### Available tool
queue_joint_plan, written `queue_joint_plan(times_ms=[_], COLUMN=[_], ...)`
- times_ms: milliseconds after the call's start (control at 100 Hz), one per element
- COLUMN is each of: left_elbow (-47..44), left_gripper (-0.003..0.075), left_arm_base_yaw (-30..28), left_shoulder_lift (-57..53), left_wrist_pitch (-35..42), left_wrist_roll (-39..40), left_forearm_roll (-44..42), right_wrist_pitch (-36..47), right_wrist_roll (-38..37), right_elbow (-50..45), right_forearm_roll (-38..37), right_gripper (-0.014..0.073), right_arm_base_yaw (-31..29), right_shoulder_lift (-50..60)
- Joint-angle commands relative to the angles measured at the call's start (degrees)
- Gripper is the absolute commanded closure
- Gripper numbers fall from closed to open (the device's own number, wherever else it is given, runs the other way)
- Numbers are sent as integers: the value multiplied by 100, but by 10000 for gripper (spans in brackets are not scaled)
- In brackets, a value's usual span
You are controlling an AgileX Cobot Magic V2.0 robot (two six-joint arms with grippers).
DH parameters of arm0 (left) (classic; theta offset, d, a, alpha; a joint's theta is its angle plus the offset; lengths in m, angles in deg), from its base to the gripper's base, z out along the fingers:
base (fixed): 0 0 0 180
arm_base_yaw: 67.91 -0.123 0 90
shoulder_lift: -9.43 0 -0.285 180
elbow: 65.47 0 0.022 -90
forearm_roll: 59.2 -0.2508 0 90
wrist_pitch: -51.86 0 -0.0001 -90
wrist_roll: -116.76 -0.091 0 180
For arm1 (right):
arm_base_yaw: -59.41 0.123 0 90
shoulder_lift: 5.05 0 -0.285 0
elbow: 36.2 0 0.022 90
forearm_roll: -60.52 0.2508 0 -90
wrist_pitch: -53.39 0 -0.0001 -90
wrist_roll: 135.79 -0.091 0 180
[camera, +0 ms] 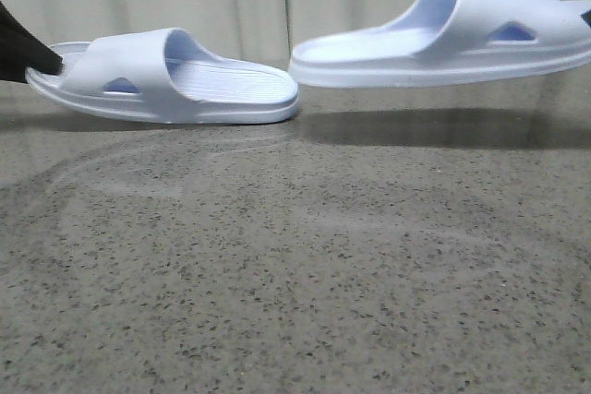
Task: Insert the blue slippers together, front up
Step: 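Lift both slippers and bring them toward each other, soles aligned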
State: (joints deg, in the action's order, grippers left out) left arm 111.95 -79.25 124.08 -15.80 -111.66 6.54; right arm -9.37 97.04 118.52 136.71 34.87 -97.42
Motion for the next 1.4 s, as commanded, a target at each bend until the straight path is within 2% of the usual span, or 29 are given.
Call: queue_joint_plan(times_ms=[0,710,1080,1390], left_elbow=[188,193,193,193], left_gripper=[705,704,704,704], left_arm_base_yaw=[53,300,407,652], left_shoulder_lift=[-348,-348,-348,-348], left_wrist_pitch=[-496,-496,-496,-496], left_wrist_roll=[78,360,679,935], left_forearm_roll=[345,825,1160,892], right_wrist_pitch=[-356,-200,-421,-489], right_wrist_roll=[110,149,149,149], right_elbow=[376,1657,2284,2555], right_forearm_roll=[493,617,617,655], right_gripper=[701,701,701,700], right_arm_base_yaw=[-34,614,855,1061], right_shoulder_lift=[147,-1181,-1817,-2142])
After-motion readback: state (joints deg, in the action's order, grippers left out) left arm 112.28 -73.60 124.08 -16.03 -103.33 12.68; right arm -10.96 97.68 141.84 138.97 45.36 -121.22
